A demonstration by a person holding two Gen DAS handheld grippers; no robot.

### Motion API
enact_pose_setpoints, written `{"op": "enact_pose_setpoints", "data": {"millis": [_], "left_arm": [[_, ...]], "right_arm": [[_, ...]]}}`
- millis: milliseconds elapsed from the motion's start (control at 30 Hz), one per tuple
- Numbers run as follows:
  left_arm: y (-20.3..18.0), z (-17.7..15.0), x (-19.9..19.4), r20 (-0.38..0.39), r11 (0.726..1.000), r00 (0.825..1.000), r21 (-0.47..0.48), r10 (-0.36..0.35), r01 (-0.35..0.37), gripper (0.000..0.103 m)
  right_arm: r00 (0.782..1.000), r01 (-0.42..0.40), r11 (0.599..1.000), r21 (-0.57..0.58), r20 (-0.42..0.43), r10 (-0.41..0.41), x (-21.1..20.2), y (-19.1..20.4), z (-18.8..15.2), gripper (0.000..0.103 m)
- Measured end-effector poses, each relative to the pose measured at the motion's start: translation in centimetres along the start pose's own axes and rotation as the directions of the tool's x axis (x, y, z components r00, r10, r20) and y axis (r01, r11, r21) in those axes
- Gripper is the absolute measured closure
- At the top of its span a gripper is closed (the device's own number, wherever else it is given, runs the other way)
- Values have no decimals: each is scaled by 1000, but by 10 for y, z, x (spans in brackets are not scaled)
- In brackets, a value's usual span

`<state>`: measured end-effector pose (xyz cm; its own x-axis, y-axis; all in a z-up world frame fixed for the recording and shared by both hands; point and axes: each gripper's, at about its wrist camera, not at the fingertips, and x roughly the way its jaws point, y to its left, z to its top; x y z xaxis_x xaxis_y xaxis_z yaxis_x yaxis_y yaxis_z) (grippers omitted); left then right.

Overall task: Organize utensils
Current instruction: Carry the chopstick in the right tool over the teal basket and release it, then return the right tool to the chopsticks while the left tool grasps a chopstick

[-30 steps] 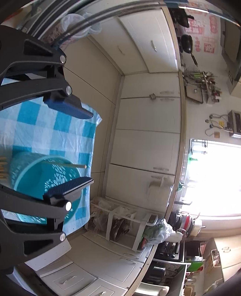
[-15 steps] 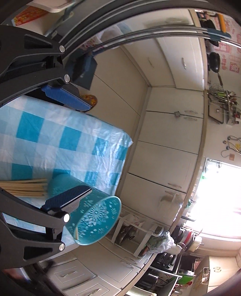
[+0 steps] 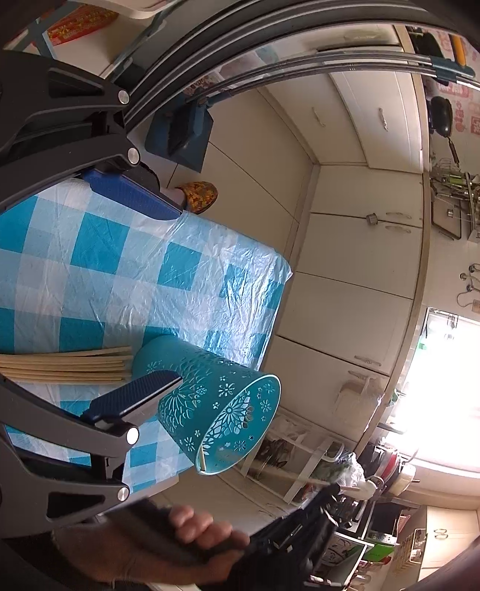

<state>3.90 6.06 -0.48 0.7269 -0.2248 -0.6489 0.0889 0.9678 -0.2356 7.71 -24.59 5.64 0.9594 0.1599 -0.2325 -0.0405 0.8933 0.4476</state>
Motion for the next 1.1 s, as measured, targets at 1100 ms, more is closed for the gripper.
{"op": "enact_pose_setpoints", "data": {"millis": [1100], "left_arm": [[-1,-38,18,-139,998,989,48,49,-42,21]], "right_arm": [[773,101,965,-241,-591,-229,-22,-13,-194,87]]}}
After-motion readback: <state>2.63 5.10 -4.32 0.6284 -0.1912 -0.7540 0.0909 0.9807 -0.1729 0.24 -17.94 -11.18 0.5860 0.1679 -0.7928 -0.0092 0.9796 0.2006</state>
